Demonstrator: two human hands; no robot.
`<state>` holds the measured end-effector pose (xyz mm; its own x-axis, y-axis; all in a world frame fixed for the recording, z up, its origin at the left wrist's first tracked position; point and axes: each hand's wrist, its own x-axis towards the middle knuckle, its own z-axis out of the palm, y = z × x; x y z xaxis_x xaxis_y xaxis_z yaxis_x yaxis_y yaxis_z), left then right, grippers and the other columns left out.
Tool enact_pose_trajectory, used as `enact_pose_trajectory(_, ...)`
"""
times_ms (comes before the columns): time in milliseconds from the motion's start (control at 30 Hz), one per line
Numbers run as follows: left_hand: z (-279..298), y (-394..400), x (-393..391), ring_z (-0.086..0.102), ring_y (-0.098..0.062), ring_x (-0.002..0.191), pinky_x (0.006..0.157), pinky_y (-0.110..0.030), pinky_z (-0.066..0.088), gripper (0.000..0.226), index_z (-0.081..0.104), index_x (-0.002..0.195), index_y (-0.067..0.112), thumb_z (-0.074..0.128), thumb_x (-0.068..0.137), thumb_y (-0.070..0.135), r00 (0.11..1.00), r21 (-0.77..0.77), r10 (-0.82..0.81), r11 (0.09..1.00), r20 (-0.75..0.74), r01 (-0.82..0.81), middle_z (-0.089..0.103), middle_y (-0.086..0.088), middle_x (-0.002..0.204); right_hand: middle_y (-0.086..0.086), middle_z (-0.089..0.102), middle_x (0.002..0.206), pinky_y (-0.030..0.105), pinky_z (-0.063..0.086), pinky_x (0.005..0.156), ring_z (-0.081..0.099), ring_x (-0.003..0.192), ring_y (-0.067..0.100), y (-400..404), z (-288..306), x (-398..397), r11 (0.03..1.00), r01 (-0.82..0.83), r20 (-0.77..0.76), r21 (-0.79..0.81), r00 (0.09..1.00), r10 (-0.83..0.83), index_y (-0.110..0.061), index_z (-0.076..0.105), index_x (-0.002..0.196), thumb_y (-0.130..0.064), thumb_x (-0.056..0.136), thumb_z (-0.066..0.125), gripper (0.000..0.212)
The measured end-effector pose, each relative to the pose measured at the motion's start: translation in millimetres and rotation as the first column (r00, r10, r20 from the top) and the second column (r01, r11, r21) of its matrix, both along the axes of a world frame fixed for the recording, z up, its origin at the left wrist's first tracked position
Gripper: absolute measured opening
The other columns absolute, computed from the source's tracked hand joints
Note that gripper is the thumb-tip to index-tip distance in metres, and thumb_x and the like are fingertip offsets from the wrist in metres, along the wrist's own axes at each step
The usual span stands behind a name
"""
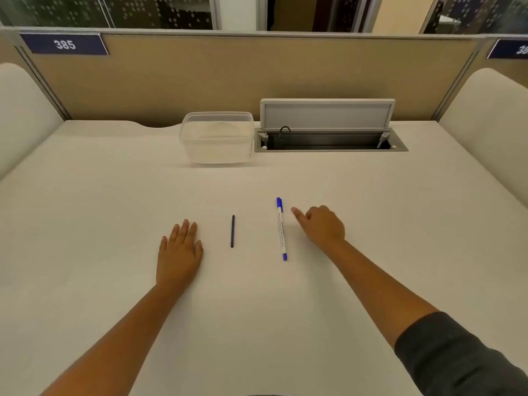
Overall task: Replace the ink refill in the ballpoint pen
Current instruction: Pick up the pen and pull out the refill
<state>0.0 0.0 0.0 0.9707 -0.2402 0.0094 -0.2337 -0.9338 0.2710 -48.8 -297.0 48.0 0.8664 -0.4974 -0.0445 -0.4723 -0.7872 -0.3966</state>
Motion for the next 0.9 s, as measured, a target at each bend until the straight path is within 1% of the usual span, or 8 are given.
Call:
enact_pose_trajectory(100,0,1,0,0.007,-0.02,0.145,0.117,-0.039,0.005,0.053,0.014,0.148,0.018,0.024,0.097,0.031,1.0,0.019,0.008,1.0,0.013,-0.008,0.011,-0.002,0.157,0.005,0.051,0.076,0.026,0.029,0.048,0.05,0.064,0.023,19,-3,1,0.997,-0.056,-0.138,0.057,0.988,0.064,-0.017,0.04,0.053,-0.071,0.079,0.041,0.059)
enact_pose_trajectory(200,-2,1,-1,0.006,-0.019,0.145,0.117,-0.038,0.004,0.053,0.012,0.148,0.018,0.023,0.097,0.031,1.0,0.027,0.002,1.0,0.006,-0.003,0.01,-0.001,0.157,0.005,0.057,0.094,0.029,0.04,0.059,0.059,0.08,0.022,33,-6,-1,0.995,-0.085,-0.182,0.054,0.979,0.093,-0.012,0.058,0.083,-0.069,0.074,0.052,0.058)
enact_pose_trajectory(333,-2,1,0,0.005,-0.018,0.145,0.117,-0.038,0.004,0.053,0.011,0.148,0.019,0.022,0.097,0.031,1.0,0.046,0.009,0.999,0.001,-0.009,0.009,-0.001,0.157,0.006,0.058,0.104,0.032,0.041,0.064,0.06,0.088,0.023,33,-4,-7,0.995,-0.092,-0.176,0.033,0.98,0.096,-0.011,0.054,0.102,-0.063,0.074,0.058,0.059)
enact_pose_trajectory(467,-1,-1,-1,0.003,-0.017,0.145,0.117,-0.038,0.003,0.053,0.009,0.148,0.02,0.02,0.097,0.032,1.0,0.051,0.009,0.999,-0.011,-0.008,0.006,0.0,0.158,0.006,0.054,0.103,0.031,0.041,0.064,0.057,0.092,0.025,36,-11,-21,0.991,-0.119,-0.147,-0.054,0.983,0.11,-0.011,0.046,0.106,-0.07,0.071,0.055,0.069)
enact_pose_trajectory(633,3,-3,-2,0.0,-0.018,0.145,0.118,-0.043,0.002,0.057,0.006,0.148,0.02,0.02,0.096,0.041,0.998,0.055,0.03,0.998,-0.053,-0.027,0.003,0.0,0.158,0.009,0.055,0.107,0.034,0.041,0.067,0.056,0.093,0.027,37,-11,-31,0.981,-0.168,-0.172,-0.101,0.974,0.149,-0.008,0.05,0.105,-0.049,0.09,0.045,0.044)
enact_pose_trajectory(700,5,-10,-4,-0.006,-0.021,0.145,0.115,-0.048,-0.002,0.07,0.001,0.148,0.02,0.021,0.092,0.055,0.991,0.086,0.048,0.996,-0.122,-0.038,-0.004,-0.002,0.158,0.009,0.056,0.103,0.034,0.04,0.067,0.057,0.089,0.027,36,-8,-30,0.987,-0.155,-0.186,-0.044,0.972,0.144,-0.008,0.053,0.101,-0.041,0.092,0.045,0.036)
enact_pose_trajectory(800,12,-19,-1,-0.013,-0.026,0.144,0.112,-0.055,-0.004,0.082,-0.005,0.147,0.022,0.024,0.085,0.067,0.971,0.126,0.063,0.992,-0.232,-0.034,-0.011,-0.005,0.157,0.002,0.049,0.07,0.028,0.033,0.052,0.045,0.057,0.018,31,0,-23,0.976,-0.006,-0.238,0.216,0.97,0.058,-0.013,0.048,0.068,-0.041,0.09,0.048,0.036)
enact_pose_trajectory(900,25,-27,7,-0.008,-0.029,0.144,0.111,-0.059,0.001,0.082,-0.006,0.147,0.025,0.029,0.085,0.066,0.941,0.052,0.119,0.993,-0.316,-0.108,-0.006,-0.005,0.158,0.0,0.048,0.06,0.024,0.031,0.047,0.043,0.048,0.012,34,16,-17,0.813,0.187,-0.288,0.551,0.957,-0.024,-0.009,0.048,0.073,-0.041,0.09,0.049,0.036)
